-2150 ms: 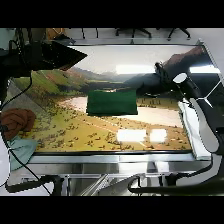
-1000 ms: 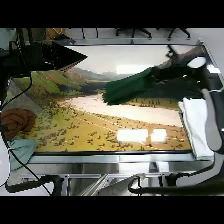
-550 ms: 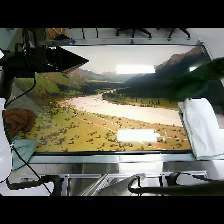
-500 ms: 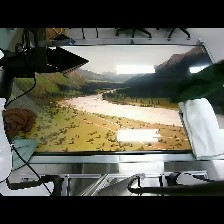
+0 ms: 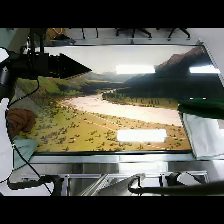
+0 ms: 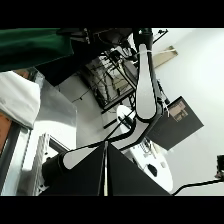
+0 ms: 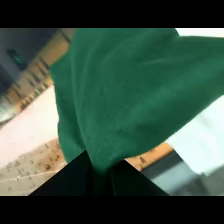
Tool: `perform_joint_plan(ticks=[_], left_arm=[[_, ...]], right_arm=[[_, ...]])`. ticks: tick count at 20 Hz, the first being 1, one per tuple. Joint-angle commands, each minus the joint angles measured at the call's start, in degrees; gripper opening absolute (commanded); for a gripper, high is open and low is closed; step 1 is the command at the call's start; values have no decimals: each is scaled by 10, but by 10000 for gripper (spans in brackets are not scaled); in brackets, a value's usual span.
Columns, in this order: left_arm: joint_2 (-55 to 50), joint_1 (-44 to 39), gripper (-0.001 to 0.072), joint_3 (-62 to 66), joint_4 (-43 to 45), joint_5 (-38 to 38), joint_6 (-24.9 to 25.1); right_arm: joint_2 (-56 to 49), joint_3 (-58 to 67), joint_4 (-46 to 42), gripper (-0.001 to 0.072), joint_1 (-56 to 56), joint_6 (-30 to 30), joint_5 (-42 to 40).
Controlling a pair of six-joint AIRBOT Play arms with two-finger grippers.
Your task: Fold the shirts.
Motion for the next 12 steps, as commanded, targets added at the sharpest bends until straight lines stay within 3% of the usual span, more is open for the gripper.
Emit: perform_joint_plan(ticks=[1,5,6,7,8,12], left_arm=[[0,-8,19,0,1,-13,15],[-1,-14,19,0,1,-18,15],[-1,-14,18,0,1,-22,15],[-1,-14,18,0,1,-28,14],[-1,-14,19,0,1,-33,14],[-2,-14,19,0,1,-31,14]], right_arm=[[27,-73,-63,21,-3,49,31],[67,-203,-157,33,-3,52,31],[73,-220,-184,144,-3,58,31],[75,-227,-206,361,-3,60,31],[75,-225,-215,473,-3,60,31],[66,-218,-170,477,-2,60,-5]])
